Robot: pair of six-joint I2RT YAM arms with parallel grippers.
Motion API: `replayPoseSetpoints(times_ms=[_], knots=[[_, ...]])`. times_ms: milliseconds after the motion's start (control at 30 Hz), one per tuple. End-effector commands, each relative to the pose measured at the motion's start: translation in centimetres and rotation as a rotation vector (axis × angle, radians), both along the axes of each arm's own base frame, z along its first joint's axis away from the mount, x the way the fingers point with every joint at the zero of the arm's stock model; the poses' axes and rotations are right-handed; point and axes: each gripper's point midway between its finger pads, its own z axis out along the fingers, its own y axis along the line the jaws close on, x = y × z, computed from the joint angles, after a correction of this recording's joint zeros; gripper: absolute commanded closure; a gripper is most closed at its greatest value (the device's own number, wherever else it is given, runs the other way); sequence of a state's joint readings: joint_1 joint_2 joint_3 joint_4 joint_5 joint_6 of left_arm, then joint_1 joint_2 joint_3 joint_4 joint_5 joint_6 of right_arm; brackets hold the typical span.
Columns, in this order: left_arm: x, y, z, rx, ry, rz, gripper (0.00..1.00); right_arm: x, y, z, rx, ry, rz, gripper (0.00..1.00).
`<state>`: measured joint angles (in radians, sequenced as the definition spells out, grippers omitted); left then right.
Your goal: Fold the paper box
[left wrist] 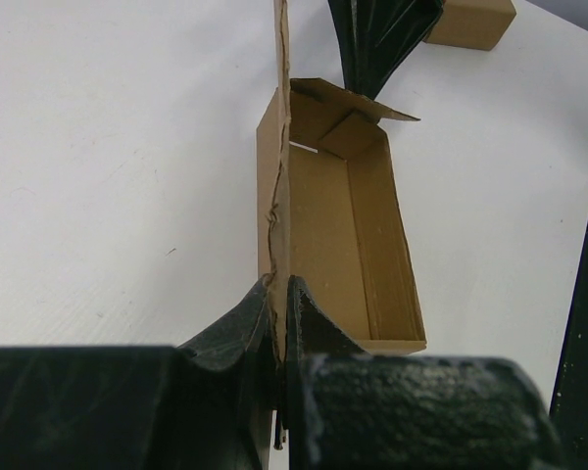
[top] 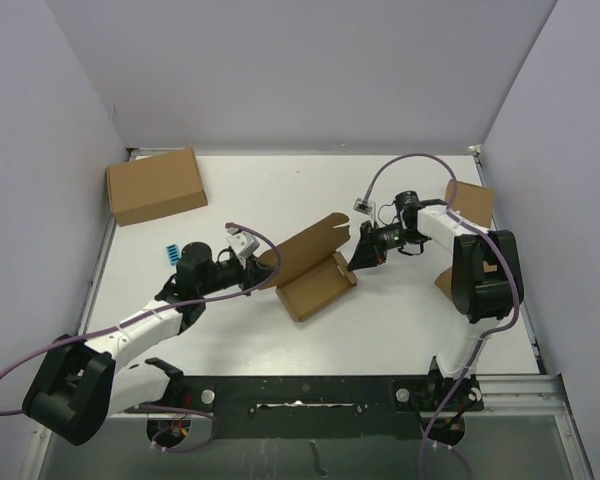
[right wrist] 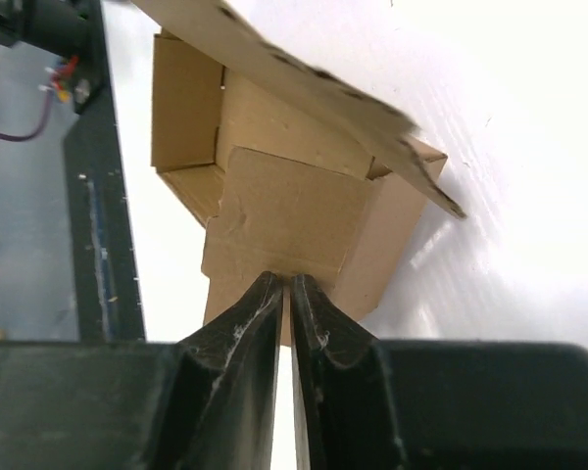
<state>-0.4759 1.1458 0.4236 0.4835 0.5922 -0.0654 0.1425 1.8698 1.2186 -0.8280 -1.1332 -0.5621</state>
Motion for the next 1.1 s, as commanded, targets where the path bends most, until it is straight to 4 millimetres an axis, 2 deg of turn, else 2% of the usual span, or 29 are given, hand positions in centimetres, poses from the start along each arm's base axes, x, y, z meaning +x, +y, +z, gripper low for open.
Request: replayPoseSetpoints(times_ms=[0, 133, 367, 500, 633, 733, 867, 1067], knots=[[0.7, -0.4, 2.8, -0.037, -0.072, -0.011, 1.0, 1.5, 0.2, 0.2, -0.126, -0.202, -0.007, 0.88], [0.6, -0.4, 2.9, -0.037, -0.072, -0.01, 1.0, 1.8, 0.3, 0.0, -0.21, -0.287, -0.011, 0.82], [0.6, -0.4, 2.9, -0.036, -0.07, -0.011, 1.0, 1.9, 0.3, -0.6, -0.293, -0.35, -0.006, 0.6], [0.6, -0.4, 2.8, -0.036, -0.069, -0.01, 1.0, 2.1, 0.3, -0.7, -0.326, -0.387, -0.005, 0.55], [0.6, -0.4, 2.8, -0.036, -0.068, -0.009, 1.0, 2.2, 0.4, -0.7, -0.337, -0.41, 0.002, 0.55], [0.6, -0.3, 2.7, -0.034, -0.066, -0.008, 1.0, 1.4, 1.3, 0.4, -0.262, -0.409, 0.034, 0.58], [0.6, -0.3, 2.7, -0.035, -0.067, -0.005, 1.0, 0.1, 2.4, 2.0, -0.159, -0.396, 0.078, 0.72], [0.6, -0.3, 2.8, -0.036, -0.066, -0.007, 1.0, 0.9, 1.9, 1.2, -0.195, -0.37, 0.049, 0.96]])
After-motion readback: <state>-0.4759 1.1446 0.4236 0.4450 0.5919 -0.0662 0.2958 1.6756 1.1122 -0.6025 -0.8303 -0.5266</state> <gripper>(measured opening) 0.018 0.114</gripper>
